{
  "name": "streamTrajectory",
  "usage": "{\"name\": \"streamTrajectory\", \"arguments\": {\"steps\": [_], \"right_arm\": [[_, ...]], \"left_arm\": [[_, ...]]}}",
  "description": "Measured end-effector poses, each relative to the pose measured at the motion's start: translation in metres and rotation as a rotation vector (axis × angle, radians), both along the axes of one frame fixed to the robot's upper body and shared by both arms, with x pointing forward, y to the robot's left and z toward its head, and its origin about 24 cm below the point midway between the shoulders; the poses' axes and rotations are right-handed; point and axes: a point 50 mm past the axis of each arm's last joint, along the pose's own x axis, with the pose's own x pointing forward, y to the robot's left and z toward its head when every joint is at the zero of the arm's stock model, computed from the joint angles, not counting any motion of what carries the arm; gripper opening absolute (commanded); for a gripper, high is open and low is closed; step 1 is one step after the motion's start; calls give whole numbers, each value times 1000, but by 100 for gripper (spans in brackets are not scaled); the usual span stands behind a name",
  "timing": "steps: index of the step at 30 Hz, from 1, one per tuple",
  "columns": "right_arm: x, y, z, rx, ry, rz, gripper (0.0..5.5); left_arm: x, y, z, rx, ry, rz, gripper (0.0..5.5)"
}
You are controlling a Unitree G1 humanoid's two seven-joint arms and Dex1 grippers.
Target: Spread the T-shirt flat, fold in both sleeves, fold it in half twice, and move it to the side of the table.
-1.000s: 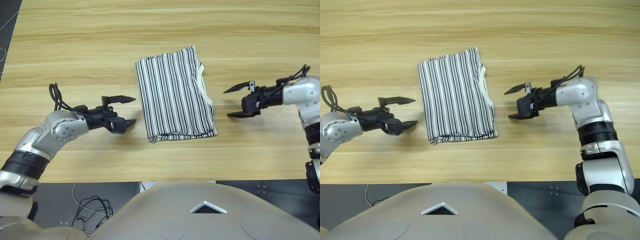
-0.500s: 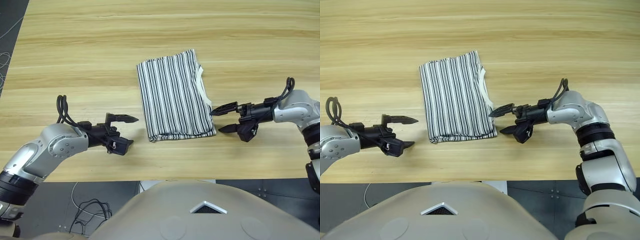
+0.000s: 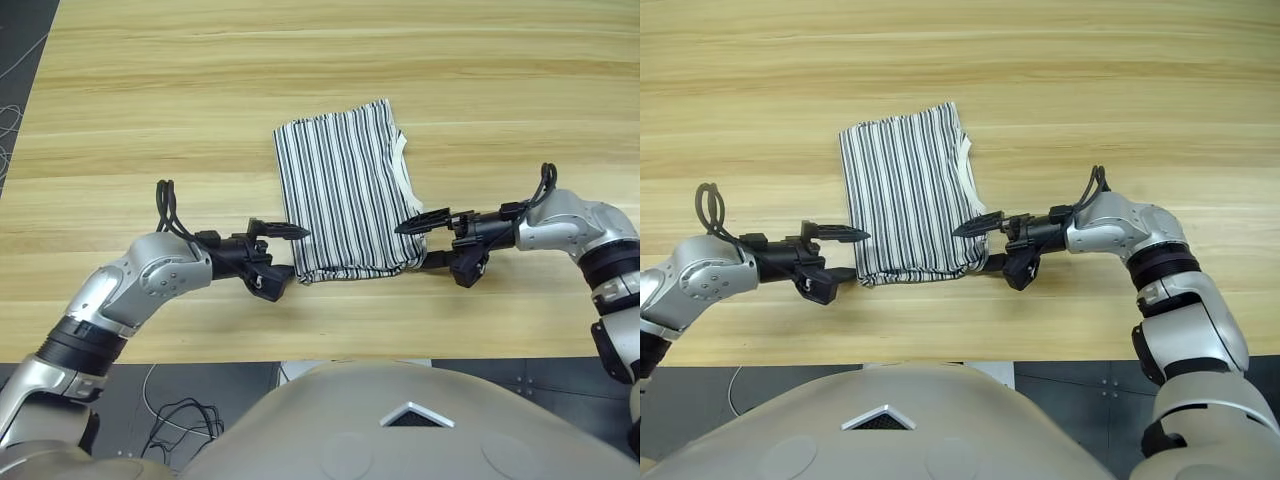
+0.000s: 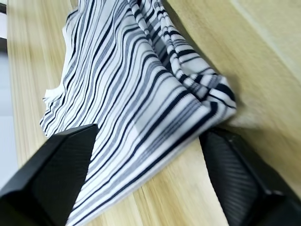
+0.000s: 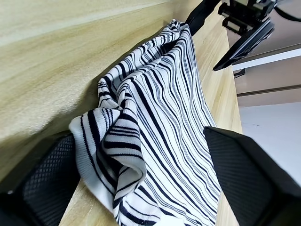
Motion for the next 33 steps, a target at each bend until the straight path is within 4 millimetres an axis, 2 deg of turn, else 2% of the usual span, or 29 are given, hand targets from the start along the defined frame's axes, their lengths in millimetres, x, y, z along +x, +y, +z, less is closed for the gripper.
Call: {"name": "streamTrajectory", "arguments": {"steps": [18, 20, 25, 29, 33], "right_arm": [[-2, 1, -14, -74, 67, 0, 48], [-2, 1, -15, -80, 85, -8, 14], [1, 3, -8, -117, 153, -39, 12], [-5, 5, 9, -188, 411, -112, 12], [-13, 11, 34, -232, 623, -88, 12]], "left_arm": [[-3, -4, -13, -10, 35, -37, 27], [-3, -4, -13, -9, 37, -40, 11], [-7, -10, -5, -46, 187, 10, 11], [-15, -14, 17, -85, 422, 58, 10], [-19, -6, 47, -80, 601, 87, 10]]}}
